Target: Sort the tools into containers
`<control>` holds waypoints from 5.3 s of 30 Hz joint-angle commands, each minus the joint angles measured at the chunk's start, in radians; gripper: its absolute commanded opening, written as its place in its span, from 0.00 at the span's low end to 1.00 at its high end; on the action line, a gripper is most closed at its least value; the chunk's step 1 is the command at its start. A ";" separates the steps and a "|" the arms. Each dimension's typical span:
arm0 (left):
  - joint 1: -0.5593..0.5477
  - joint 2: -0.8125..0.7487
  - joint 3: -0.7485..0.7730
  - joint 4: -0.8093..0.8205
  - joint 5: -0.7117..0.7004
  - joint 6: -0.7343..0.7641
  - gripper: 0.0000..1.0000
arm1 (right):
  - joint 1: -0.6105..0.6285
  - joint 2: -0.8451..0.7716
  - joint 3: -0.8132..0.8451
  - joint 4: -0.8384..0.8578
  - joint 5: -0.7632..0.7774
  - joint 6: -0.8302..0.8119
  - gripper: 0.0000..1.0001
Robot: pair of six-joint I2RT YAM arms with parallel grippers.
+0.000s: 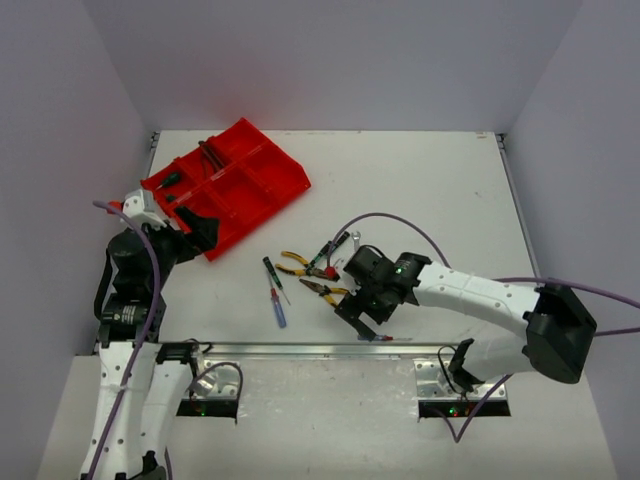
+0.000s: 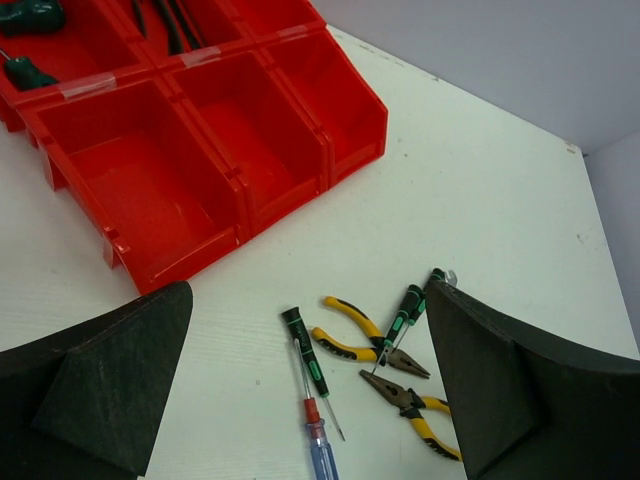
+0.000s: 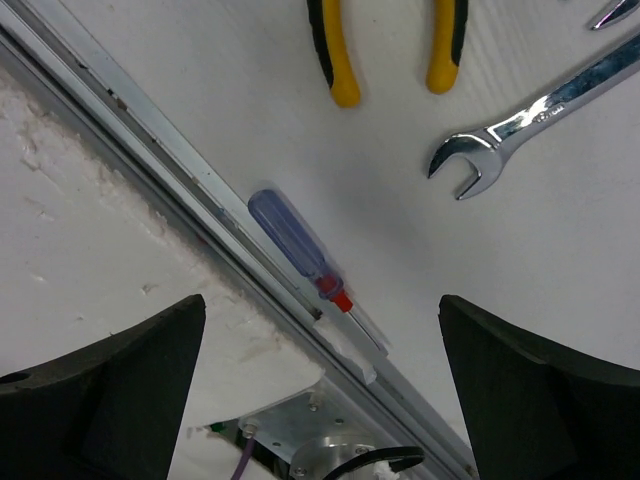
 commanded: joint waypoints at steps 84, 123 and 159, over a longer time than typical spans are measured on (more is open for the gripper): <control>-0.102 0.027 0.044 0.024 -0.007 0.014 1.00 | -0.163 0.304 0.630 0.372 -0.016 0.046 0.00; -0.412 0.285 -0.087 0.879 0.572 -0.253 0.55 | -0.268 0.103 0.485 0.792 -0.717 0.572 0.00; -0.177 1.425 1.098 0.003 -0.665 -0.102 0.00 | -0.499 -0.489 0.062 0.431 -0.248 0.413 0.99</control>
